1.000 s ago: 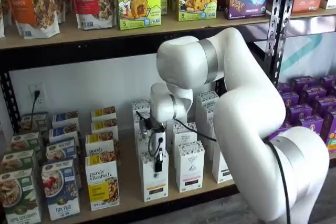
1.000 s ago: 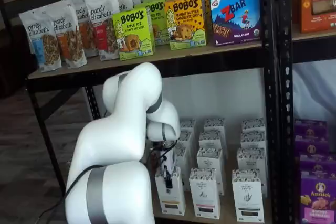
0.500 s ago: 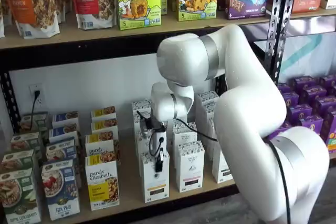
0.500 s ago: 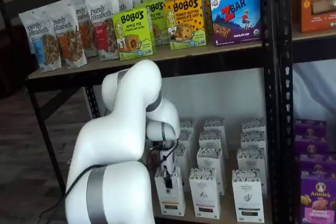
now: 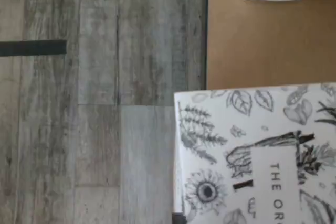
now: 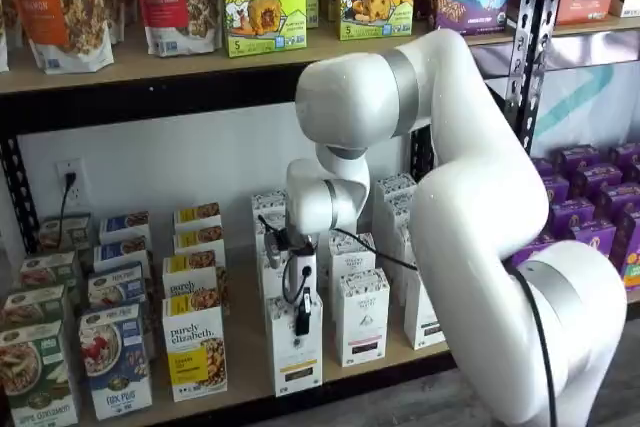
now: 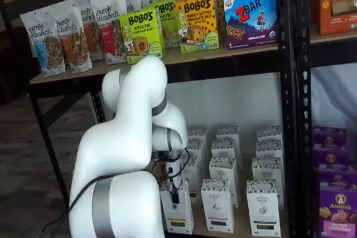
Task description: Pick up the white box with a yellow strip in the middle, on the bottom shelf, the fourth box from the left
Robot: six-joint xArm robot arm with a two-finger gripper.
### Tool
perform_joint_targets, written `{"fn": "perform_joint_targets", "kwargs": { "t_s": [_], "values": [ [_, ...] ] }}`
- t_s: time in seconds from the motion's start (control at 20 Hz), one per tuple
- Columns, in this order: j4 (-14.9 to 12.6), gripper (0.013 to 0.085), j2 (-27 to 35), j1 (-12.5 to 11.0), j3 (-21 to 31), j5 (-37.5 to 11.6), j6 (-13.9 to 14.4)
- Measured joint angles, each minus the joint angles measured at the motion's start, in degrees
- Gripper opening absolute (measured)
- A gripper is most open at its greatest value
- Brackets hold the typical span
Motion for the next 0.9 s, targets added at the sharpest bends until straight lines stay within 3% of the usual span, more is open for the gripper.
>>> {"fn": "perform_joint_targets", "kwargs": {
  "t_s": [0.35, 0.9],
  "values": [
    [0.9, 0.049, -5.2, 0.2, 8.1, -2.0, -0.8],
    [2.6, 0.049, -14.1, 0.4, 22.8, -9.3, -2.6]
  ]
}}
